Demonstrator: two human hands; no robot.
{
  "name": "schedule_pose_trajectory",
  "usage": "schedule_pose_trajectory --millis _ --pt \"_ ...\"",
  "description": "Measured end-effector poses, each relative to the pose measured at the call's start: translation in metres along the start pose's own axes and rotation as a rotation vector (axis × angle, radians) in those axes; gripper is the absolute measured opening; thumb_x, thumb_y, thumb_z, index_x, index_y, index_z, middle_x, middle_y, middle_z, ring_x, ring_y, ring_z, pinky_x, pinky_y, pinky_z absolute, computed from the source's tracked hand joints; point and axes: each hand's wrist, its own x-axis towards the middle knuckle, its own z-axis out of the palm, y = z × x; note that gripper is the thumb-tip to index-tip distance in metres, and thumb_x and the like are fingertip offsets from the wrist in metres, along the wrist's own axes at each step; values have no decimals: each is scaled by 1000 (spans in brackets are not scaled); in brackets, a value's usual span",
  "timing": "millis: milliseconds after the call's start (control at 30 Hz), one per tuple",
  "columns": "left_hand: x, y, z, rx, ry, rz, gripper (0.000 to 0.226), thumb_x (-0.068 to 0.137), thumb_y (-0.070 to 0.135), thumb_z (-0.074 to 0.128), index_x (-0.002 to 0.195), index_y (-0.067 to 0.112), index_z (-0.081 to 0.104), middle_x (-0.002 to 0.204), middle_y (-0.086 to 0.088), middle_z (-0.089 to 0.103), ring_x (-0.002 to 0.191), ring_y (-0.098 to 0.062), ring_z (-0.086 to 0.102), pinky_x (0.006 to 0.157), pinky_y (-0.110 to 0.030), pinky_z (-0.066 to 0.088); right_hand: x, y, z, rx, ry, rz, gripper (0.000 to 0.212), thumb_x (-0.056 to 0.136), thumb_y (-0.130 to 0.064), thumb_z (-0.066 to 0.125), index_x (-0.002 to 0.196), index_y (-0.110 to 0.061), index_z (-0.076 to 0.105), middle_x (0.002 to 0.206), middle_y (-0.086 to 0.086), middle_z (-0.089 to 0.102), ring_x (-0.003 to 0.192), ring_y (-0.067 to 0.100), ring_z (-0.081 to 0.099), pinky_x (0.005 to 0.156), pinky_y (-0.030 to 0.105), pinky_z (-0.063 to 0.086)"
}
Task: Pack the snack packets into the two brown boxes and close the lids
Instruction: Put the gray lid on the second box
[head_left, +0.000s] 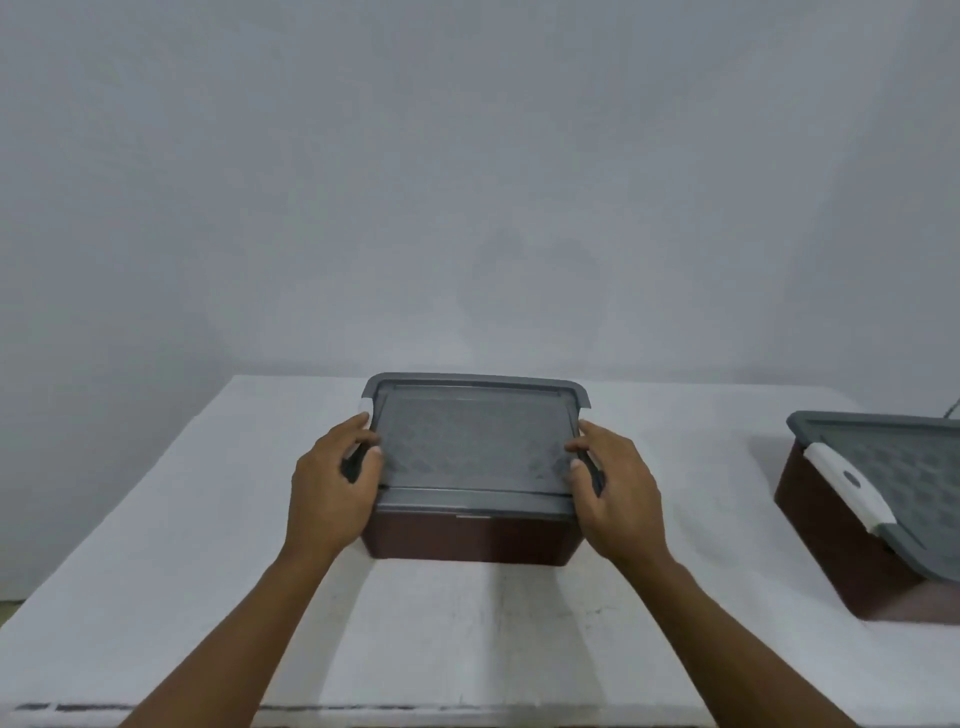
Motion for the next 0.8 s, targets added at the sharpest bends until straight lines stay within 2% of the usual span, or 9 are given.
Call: schedule_pose_trajectory --millis 133,200,367,467,633,700,800 --pt "33 -5 25 -12 19 5 21 85 25 56 95 14 70 130 0 62 115 -11 57 98 -26 42 45 23 15 -8 -7 10 46 89 -44 40 113 -14 66 131 1 61 119 18 56 97 24 39" --pt "51 -10 34 -13 12 -2 19 86 24 55 95 14 69 132 0 62 114 -10 55 96 -25 41 65 31 25 -4 1 5 47 88 -44 38 108 -14 68 131 1 62 118 17 56 96 24 39" --pt "100 -27 61 14 8 -39 19 90 21 57 100 11 70 132 -1 61 117 -19 58 100 -28 41 115 45 49 -27 2 15 33 88 -31 43 97 -12 69 122 1 67 107 20 62 84 15 39" --pt "124 -33 73 33 9 -41 19 91 19 56 101 11 70 132 -1 62 116 -21 59 101 -30 42 140 54 61 -62 10 10 32 88 -31 43 99 -13 68 124 1 66 107 20 62 85 24 44" --pt "160 -39 90 53 -1 -59 22 92 12 57 109 9 69 128 1 63 113 -16 59 97 -25 41 175 66 77 -135 16 -10 27 88 -29 42 93 -15 65 112 3 70 95 20 63 79 29 50" --pt "169 -43 95 43 13 -61 22 91 12 57 109 9 69 128 1 64 113 -16 59 98 -27 42 186 69 81 -139 22 -16 28 88 -30 41 92 -14 64 109 5 70 95 21 63 79 34 52" --pt "177 -52 101 71 17 -10 20 91 11 58 106 8 70 128 -1 64 114 -20 59 101 -33 45 193 74 85 -117 40 -41 30 88 -31 41 90 -12 64 109 7 70 95 22 63 80 33 51"
